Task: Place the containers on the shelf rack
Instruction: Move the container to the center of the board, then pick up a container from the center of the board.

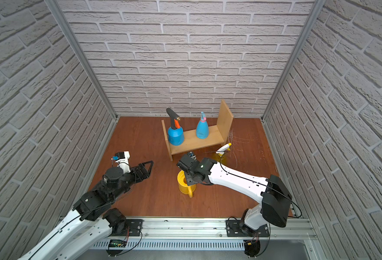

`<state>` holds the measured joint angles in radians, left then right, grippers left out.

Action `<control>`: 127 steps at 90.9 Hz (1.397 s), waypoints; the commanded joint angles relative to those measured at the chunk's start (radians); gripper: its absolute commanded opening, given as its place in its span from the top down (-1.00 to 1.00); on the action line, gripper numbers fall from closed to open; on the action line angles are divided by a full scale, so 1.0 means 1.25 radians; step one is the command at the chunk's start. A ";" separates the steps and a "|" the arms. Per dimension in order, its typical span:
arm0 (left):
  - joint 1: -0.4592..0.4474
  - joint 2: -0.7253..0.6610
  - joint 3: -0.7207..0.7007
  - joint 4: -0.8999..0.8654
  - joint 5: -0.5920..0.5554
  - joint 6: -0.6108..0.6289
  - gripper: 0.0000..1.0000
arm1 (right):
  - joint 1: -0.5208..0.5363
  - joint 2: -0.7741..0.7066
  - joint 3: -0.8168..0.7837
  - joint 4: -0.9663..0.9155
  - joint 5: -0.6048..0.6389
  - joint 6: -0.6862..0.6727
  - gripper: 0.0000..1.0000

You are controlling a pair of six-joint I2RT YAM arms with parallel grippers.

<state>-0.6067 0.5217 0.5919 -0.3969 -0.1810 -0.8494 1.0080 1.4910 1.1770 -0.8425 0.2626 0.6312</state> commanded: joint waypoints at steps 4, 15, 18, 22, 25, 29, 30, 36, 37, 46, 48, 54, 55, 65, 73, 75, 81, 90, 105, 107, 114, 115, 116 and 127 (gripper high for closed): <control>0.005 0.020 0.005 0.053 0.016 0.016 -0.94 | -0.009 -0.107 -0.003 -0.015 -0.007 -0.071 -0.42; 0.005 0.031 -0.002 0.073 0.031 0.013 -0.94 | -0.002 -0.241 -0.114 0.126 -0.160 -0.057 -0.43; 0.006 0.034 -0.004 0.080 0.035 0.013 -0.94 | 0.006 -0.282 -0.147 0.171 -0.195 -0.044 -0.43; 0.006 0.038 -0.008 0.090 0.039 0.012 -0.94 | 0.031 -0.320 -0.185 0.214 -0.210 -0.031 -0.43; 0.006 0.041 -0.012 0.099 0.042 0.010 -0.94 | 0.060 -0.334 -0.203 0.225 -0.200 -0.027 -0.43; 0.005 0.045 -0.017 0.113 0.046 0.007 -0.94 | 0.106 -0.338 -0.211 0.209 -0.138 -0.021 -0.44; 0.005 0.047 -0.018 0.116 0.046 0.005 -0.94 | 0.117 -0.335 -0.210 0.200 -0.127 -0.019 -0.44; 0.006 0.054 -0.026 0.138 0.049 -0.003 -0.94 | 0.171 -0.306 -0.205 0.154 -0.030 0.002 -0.44; 0.005 0.055 -0.027 0.141 0.050 -0.003 -0.94 | 0.178 -0.302 -0.204 0.145 -0.016 0.008 -0.44; 0.006 0.066 -0.026 0.155 0.051 -0.004 -0.94 | 0.216 -0.246 -0.186 0.080 0.095 0.059 -0.43; 0.005 0.068 -0.025 0.155 0.051 -0.003 -0.94 | 0.218 -0.233 -0.179 0.062 0.111 0.074 -0.43; 0.006 0.070 -0.021 0.152 0.051 -0.001 -0.94 | 0.221 -0.209 -0.170 0.040 0.141 0.092 -0.42; 0.006 0.070 -0.021 0.151 0.052 -0.001 -0.94 | 0.222 -0.207 -0.170 0.040 0.143 0.094 -0.42; 0.006 0.065 -0.022 0.141 0.053 0.000 -0.94 | 0.222 -0.183 -0.186 0.056 0.147 0.104 -0.31; 0.005 0.058 -0.021 0.131 0.051 0.001 -0.94 | 0.222 -0.173 -0.211 0.100 0.124 0.096 -0.24; 0.005 0.055 -0.022 0.129 0.050 0.000 -0.94 | 0.222 -0.170 -0.219 0.115 0.115 0.090 -0.23; 0.005 0.050 -0.025 0.128 0.044 0.002 -0.94 | 0.222 -0.164 -0.237 0.175 0.093 0.080 -0.13; 0.006 0.050 -0.026 0.131 0.040 0.002 -0.94 | 0.219 -0.145 -0.243 0.204 0.089 0.076 0.15; 0.006 0.055 -0.025 0.133 0.043 0.002 -0.94 | 0.214 -0.122 -0.251 0.235 0.081 0.055 0.41; 0.006 0.055 -0.025 0.132 0.044 0.002 -0.94 | 0.214 -0.122 -0.251 0.236 0.082 0.054 0.42; 0.005 0.055 -0.024 0.132 0.043 0.002 -0.94 | 0.208 -0.119 -0.253 0.239 0.081 0.047 0.54; 0.005 0.054 -0.024 0.132 0.044 0.002 -0.94 | 0.207 -0.119 -0.254 0.238 0.081 0.046 0.56; 0.005 0.053 -0.024 0.131 0.044 0.002 -0.94 | 0.206 -0.118 -0.253 0.237 0.081 0.045 0.59; 0.005 0.047 -0.023 0.124 0.040 0.004 -0.94 | 0.205 -0.130 -0.253 0.219 0.077 0.038 0.76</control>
<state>-0.6067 0.5919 0.5720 -0.2680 -0.1238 -0.8555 1.2682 1.3384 0.8715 -0.5789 0.3515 0.6983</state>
